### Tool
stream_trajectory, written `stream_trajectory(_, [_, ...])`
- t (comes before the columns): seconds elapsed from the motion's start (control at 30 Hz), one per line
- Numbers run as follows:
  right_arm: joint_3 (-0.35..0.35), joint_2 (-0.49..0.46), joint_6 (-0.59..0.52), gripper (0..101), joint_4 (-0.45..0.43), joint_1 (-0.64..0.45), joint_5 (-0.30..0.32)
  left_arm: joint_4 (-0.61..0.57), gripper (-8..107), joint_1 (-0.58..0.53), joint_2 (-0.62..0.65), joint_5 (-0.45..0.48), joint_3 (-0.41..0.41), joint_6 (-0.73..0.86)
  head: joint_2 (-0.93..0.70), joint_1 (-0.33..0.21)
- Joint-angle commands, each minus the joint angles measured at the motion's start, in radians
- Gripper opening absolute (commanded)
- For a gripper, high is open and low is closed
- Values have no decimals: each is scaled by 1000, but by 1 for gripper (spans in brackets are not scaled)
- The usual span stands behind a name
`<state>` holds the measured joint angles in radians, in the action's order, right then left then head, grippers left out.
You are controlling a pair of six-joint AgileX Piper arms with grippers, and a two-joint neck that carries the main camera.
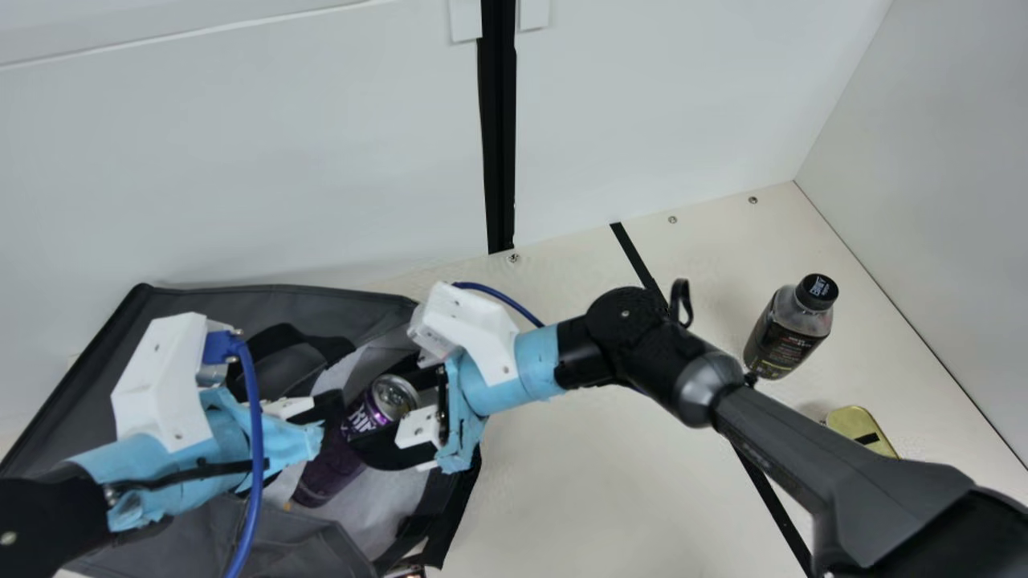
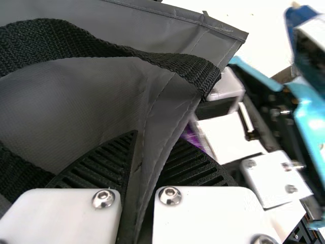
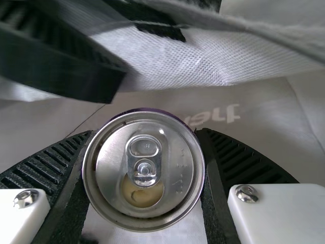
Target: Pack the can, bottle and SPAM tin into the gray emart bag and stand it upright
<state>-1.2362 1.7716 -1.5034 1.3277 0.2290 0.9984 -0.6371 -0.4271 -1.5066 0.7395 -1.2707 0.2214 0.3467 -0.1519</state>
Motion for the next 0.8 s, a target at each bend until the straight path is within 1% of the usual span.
stream_trajectory(0.0, [-19,22,5,0,-2,10,0,0,-8,0,0,0,0,0,2,-23])
stream_trajectory(0.33, [-98,105,26,0,-20,45,-7,0,-8,0,0,0,0,0,2,-23])
stream_trajectory(0.57, [-131,138,39,0,-31,55,-5,0,-8,0,0,0,0,0,2,-23])
stream_trajectory(0.77, [-140,150,44,20,-41,59,-9,0,-8,0,0,0,0,0,2,-23])
